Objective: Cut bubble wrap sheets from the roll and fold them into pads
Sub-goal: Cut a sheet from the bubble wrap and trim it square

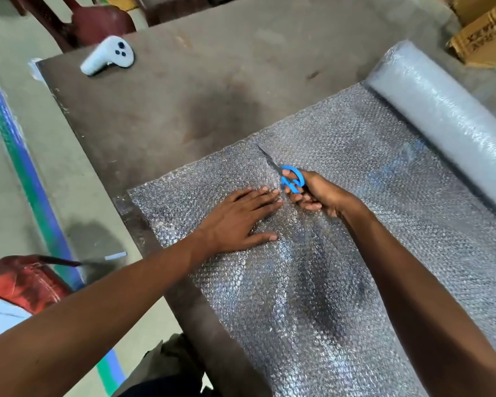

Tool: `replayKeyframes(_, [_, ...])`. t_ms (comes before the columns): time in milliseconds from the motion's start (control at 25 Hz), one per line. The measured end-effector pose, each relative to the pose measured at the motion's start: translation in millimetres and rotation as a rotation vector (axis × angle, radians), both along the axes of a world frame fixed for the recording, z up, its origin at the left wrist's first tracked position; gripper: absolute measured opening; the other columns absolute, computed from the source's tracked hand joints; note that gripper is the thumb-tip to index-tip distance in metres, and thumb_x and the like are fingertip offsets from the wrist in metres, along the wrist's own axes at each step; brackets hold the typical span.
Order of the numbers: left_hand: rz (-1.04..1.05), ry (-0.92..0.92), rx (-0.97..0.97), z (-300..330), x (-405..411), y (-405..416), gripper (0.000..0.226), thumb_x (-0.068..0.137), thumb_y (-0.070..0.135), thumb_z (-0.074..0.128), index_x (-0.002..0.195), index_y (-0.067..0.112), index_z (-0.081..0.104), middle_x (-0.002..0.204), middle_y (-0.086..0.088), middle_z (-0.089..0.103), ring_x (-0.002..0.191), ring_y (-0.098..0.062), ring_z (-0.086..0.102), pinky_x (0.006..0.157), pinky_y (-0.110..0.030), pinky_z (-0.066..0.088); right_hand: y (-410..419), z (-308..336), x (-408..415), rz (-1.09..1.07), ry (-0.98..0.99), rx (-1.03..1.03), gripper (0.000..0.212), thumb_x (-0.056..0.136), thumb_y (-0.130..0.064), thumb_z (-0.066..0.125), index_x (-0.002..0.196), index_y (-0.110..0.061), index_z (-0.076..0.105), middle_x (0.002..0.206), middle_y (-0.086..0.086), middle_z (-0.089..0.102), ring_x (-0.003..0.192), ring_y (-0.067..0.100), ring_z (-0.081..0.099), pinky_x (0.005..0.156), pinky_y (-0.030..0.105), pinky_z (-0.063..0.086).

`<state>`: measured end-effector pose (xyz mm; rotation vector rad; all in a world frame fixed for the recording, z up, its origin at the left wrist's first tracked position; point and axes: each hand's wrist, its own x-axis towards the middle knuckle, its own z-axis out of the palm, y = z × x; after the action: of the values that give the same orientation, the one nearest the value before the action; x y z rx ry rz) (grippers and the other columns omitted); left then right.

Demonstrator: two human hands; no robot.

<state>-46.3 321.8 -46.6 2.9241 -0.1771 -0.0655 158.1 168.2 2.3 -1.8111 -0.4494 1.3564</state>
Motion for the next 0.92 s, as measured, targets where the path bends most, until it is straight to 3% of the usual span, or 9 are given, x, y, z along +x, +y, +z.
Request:
replayKeyframes(520, [-0.014, -0.01, -0.005, -3, 1, 3, 0.085, 0.101, 0.082, 0.018, 0.168, 0.03, 0.017, 0.175, 0.002, 0.012, 0.163, -0.019, 0.006, 0.131, -0.048, 0.009, 39, 1, 12, 0.004, 0.032, 0.016, 0.041, 0.108, -0.051, 0.052, 0.093, -0.015, 0.066, 0.064, -0.002, 0.048, 0.042, 0.009, 0.025, 0.034, 0.023, 0.019])
replayKeyframes(760, [-0.018, 0.005, -0.021, 1, 1, 3, 0.085, 0.101, 0.082, 0.017, 0.168, 0.03, 0.015, 0.175, 0.001, 0.011, 0.162, -0.018, 0.004, 0.131, -0.043, 0.0, 54, 0, 14, 0.004, -0.003, 0.018, 0.042, 0.107, -0.052, 0.055, 0.094, -0.014, 0.066, 0.065, -0.003, 0.051, 0.041, 0.009, 0.029, 0.034, 0.021, 0.023])
replayKeyframes(920, [-0.016, 0.018, -0.025, 2, 0, 4, 0.085, 0.101, 0.082, 0.016, 0.168, 0.03, 0.012, 0.175, 0.001, 0.012, 0.163, -0.019, 0.005, 0.132, -0.046, 0.005, 63, 0, 16, 0.015, -0.005, 0.021, 0.041, 0.107, -0.051, 0.055, 0.093, -0.015, 0.066, 0.065, -0.002, 0.051, 0.041, 0.009, 0.03, 0.035, 0.023, 0.021])
